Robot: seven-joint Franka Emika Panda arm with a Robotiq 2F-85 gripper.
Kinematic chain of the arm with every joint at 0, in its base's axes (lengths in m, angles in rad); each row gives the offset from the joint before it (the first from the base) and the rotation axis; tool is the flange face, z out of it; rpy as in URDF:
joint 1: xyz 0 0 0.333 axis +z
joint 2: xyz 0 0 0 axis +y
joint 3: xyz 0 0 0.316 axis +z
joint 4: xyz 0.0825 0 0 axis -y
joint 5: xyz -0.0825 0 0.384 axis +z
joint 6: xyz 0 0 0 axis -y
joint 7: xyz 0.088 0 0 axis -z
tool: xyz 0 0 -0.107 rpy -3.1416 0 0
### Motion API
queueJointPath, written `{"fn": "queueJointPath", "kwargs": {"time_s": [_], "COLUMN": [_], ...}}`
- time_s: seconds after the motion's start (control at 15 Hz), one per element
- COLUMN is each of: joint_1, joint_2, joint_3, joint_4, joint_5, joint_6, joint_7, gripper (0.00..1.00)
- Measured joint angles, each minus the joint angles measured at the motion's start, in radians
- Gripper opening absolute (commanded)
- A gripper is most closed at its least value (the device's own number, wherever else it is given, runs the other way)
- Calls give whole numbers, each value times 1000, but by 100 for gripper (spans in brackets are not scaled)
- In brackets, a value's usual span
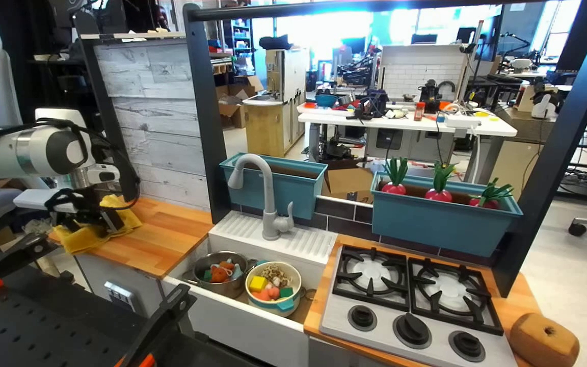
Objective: Pick up the plush toys from the counter and stove and put them in the pots, then wipe the counter with the towel
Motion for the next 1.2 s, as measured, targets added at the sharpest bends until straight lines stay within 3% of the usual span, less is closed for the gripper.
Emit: {"fn": "queueJointPath", "kwargs": {"time_s": [0.27,0.73,1.0,1.2], "joint_1": [27,-57,-61,-10], "joint_2": [-1,-157,-131,-62], "joint_3": [-28,-218,-181,-110], "joint_4": [5,-195,-176,-120], "joint_5": [0,-4,-3,-3], "joint_6": [-14,-71,36,128], "joint_7": [1,50,50,47], "gripper": [100,100,100,100]}}
